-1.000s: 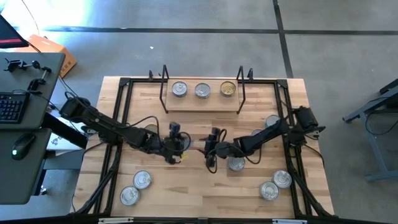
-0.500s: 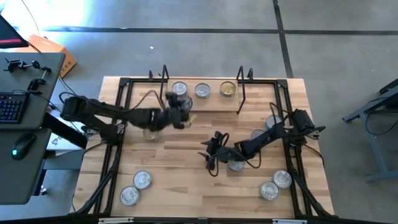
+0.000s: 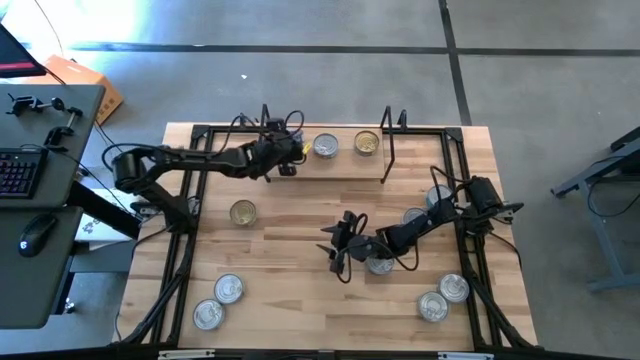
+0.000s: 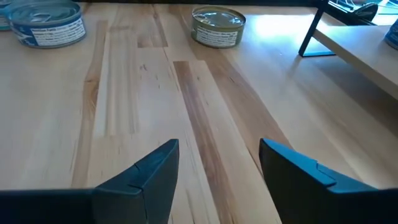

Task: Stack canned seafood by type on shelf
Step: Put the blue tuna can on the shelf aligned with the other blue tuna can

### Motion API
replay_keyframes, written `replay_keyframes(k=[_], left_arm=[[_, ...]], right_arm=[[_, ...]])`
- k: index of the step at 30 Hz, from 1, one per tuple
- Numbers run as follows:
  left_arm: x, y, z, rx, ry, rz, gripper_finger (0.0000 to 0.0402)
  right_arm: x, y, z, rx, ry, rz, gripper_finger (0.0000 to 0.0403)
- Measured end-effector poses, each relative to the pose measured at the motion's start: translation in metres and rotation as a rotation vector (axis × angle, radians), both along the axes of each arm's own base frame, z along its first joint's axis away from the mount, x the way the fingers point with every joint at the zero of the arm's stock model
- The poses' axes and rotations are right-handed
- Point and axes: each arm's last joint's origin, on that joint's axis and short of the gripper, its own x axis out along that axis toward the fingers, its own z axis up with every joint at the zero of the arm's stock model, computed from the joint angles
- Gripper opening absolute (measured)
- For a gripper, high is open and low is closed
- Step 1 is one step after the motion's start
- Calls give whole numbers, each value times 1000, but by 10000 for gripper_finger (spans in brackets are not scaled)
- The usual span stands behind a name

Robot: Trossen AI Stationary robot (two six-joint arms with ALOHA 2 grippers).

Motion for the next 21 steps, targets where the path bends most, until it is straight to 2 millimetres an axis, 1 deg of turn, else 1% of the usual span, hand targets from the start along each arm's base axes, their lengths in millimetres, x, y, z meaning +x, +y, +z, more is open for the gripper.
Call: replay_keyframes(k=[4,7,12,15,18,21], left_arm=[[2,9,-15,-9,59,9,130],[3,14,-23,23,111,34,130],[6,17,-30,88,202,43,131],[6,17,-30,91,212,36,134],[6,16,-30,91,212,35,151],[6,16,-30,91,210,34,182]], right_arm=[[0,0,0,-9,-3,5,215],[0,0,0,-7,-3,4,215],[0,0,0,-3,-3,3,215],[0,0,0,-2,-3,2,215],[0,0,0,-2,-3,2,215],[0,0,0,-1,-4,2,215]])
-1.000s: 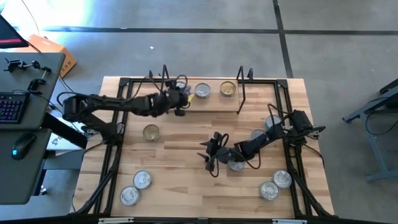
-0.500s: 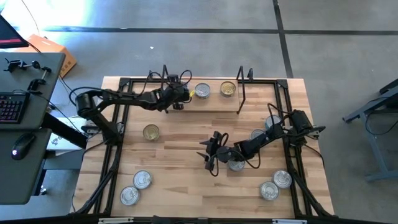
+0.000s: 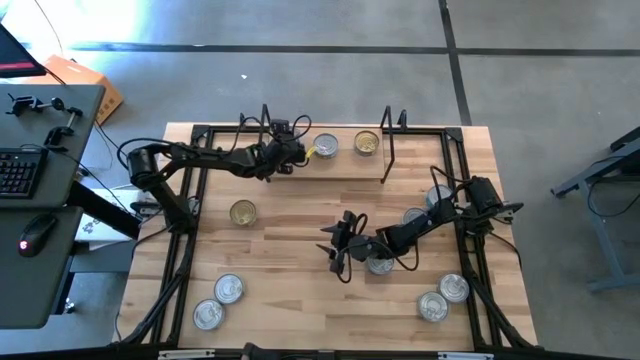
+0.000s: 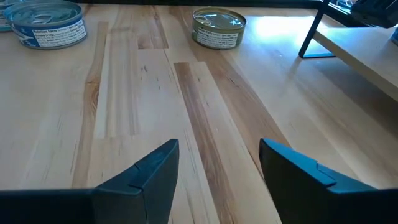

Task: Stack canned seafood by type on shelf
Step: Put the blue tuna can on the shelf aligned with the other blue tuna can

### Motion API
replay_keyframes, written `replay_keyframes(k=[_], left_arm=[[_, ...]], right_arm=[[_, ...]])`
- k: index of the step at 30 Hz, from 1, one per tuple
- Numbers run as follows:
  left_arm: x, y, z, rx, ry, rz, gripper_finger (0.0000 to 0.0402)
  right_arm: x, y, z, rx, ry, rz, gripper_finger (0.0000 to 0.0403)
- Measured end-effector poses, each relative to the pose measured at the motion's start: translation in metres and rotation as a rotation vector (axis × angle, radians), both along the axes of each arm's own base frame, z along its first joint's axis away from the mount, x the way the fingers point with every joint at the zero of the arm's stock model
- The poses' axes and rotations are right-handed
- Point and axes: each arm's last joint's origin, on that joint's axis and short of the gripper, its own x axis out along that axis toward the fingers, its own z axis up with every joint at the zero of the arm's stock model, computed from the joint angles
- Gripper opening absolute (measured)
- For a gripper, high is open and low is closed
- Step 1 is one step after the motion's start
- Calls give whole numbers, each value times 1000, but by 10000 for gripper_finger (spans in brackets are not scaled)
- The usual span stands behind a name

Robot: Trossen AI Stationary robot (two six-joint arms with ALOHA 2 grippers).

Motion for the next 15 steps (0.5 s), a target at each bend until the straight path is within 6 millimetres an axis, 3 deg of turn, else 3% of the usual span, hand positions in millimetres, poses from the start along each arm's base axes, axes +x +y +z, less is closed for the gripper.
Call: replay_keyframes(k=[7,15], left_arm=[[0,0,0,3,4,0,251],[0,0,0,9,21,-10,264]], right_arm=[[0,0,0,1,0,0,215],[0,0,0,1,-1,0,215]])
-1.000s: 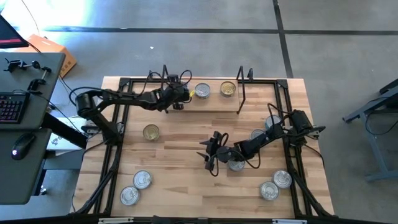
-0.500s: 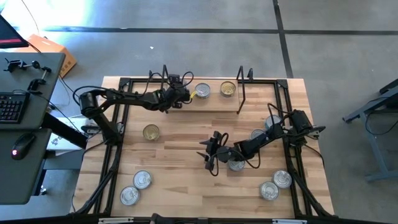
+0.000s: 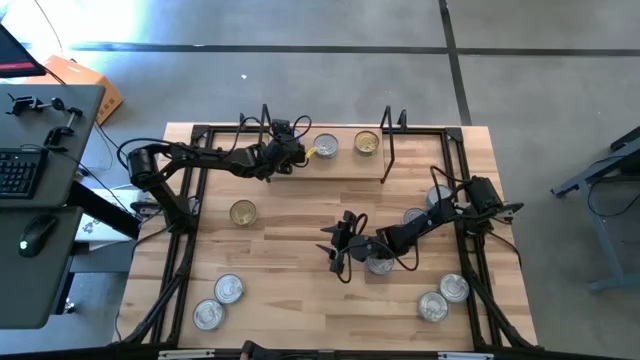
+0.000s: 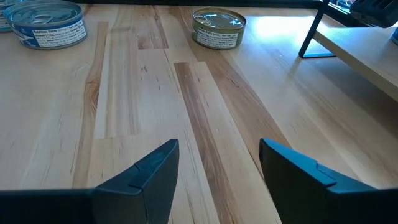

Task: Stack canned seafood by type on shelf
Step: Put the blue tuna can on the shelf aligned with the other blue tuna can

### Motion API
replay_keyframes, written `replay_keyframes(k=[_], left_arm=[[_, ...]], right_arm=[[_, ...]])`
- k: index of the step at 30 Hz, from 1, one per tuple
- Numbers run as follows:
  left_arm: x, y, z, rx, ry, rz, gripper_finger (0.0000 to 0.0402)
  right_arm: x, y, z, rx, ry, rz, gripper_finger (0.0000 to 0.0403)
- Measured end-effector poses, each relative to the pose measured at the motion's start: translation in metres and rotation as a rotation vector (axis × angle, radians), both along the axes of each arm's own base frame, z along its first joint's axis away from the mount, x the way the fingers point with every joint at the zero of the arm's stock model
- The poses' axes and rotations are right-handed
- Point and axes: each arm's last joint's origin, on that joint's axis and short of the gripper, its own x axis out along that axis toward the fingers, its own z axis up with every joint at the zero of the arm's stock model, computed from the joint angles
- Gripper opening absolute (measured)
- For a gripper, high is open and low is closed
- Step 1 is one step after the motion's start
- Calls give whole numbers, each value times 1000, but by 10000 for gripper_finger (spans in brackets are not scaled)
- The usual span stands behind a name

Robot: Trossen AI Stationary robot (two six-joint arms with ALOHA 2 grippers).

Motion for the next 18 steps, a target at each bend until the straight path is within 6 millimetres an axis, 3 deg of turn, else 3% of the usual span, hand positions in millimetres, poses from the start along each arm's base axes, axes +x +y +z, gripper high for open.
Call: replay_keyframes(k=[12,18], left_arm=[[0,-2,0,35,65,-8,260],[6,-15,1,75,122,-52,190]], right_arm=[[0,0,0,0,0,0,215],[0,0,0,0,0,0,215]])
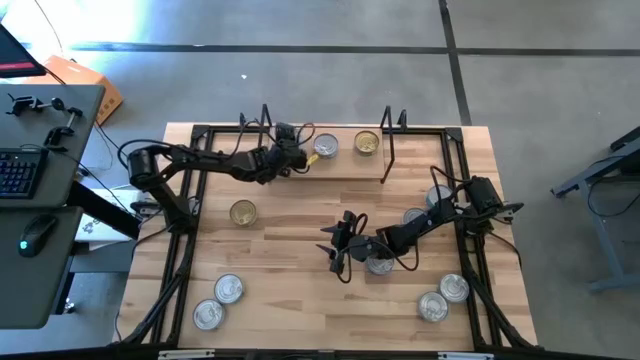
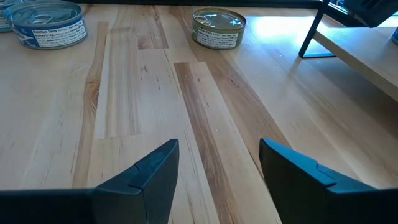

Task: Stack canned seafood by type on shelf
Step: Put the blue tuna can on the shelf aligned with the other blue tuna can

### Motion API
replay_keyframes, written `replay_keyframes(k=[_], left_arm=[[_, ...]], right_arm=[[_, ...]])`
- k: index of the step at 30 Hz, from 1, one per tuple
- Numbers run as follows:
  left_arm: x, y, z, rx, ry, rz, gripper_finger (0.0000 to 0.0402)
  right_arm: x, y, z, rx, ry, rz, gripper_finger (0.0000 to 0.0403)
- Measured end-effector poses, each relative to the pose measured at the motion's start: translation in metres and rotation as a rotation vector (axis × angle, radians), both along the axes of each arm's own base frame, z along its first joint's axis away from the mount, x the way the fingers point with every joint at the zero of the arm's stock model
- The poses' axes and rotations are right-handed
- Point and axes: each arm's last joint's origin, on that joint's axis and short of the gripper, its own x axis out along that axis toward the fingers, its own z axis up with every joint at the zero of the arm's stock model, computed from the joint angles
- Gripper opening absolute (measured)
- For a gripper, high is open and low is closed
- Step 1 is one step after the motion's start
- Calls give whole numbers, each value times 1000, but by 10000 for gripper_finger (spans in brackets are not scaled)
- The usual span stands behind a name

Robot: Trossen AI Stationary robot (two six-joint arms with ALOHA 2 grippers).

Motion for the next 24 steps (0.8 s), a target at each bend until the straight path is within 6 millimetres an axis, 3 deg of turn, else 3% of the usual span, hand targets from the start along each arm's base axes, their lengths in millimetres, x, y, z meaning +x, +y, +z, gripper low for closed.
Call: replay_keyframes(k=[4,9,15,19,24], left_arm=[[4,-14,2,55,49,-10,123],[11,-43,15,136,35,-43,122],[9,-101,34,82,-122,-137,122],[0,-131,23,-61,-136,-174,130],[-9,-137,7,-128,-114,-107,136]], right_arm=[[0,0,0,0,0,0,215],[0,0,0,0,0,0,215],[0,0,-1,18,3,-10,215],[0,0,-1,19,2,-9,215],[-1,1,-1,18,2,-5,215]])
